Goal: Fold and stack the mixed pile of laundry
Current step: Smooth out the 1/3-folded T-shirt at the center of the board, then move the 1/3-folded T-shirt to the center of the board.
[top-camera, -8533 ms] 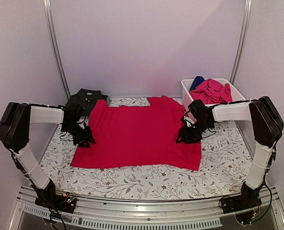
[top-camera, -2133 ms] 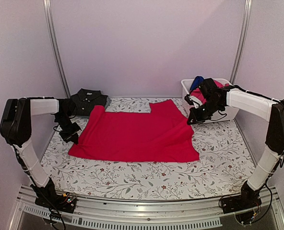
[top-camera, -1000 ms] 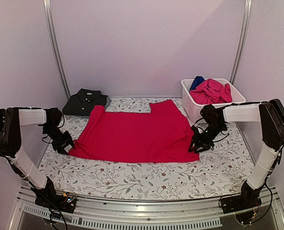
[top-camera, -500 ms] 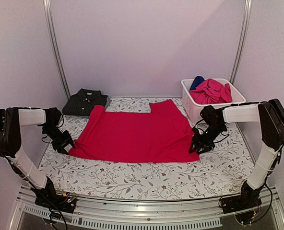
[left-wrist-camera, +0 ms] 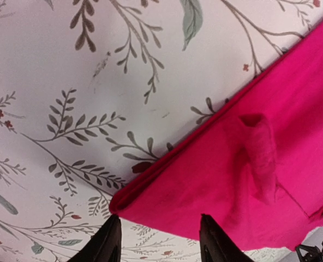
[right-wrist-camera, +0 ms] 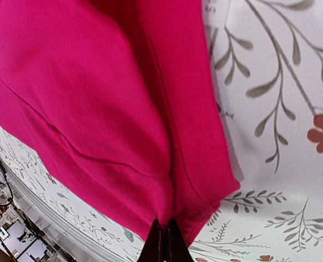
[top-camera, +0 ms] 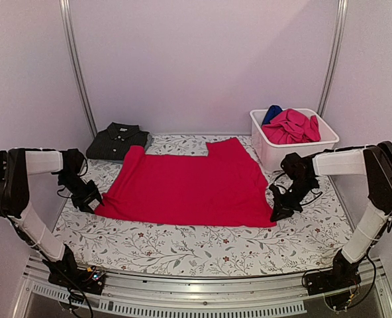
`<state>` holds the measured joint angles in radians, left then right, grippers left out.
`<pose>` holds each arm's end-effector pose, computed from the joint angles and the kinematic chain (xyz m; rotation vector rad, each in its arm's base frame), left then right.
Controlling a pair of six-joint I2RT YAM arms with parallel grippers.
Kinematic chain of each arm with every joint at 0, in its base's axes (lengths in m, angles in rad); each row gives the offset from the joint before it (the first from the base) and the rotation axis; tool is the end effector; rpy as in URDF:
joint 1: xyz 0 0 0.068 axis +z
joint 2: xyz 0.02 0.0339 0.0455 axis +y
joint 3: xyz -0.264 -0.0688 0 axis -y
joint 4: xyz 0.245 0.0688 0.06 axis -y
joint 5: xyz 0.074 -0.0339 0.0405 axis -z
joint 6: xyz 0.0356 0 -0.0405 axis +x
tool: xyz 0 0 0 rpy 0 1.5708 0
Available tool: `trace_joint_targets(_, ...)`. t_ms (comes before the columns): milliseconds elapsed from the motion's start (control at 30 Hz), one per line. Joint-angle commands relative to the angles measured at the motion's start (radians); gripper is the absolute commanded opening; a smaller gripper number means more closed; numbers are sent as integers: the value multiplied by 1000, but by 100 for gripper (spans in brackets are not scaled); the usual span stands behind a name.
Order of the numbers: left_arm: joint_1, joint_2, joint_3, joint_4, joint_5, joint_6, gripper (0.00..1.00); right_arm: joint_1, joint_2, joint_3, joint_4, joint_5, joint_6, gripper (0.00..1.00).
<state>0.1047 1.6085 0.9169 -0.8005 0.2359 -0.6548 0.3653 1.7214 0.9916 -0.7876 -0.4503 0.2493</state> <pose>0.2649 0.0195 0.1590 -1.1380 2.8902 -0.3875 0.2633 0.1173 0.1500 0.1910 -2.9746 -0.6748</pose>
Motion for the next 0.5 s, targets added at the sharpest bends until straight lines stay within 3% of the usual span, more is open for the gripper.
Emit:
trace_joint_targets(0,12,-29,-5,-18,-7,0,47,0,-62,-63,-27,24,6,0)
trace_joint_targets(467,16,-6,-75,4,-41,-79,41,-1,8,-30,21,25,27,0)
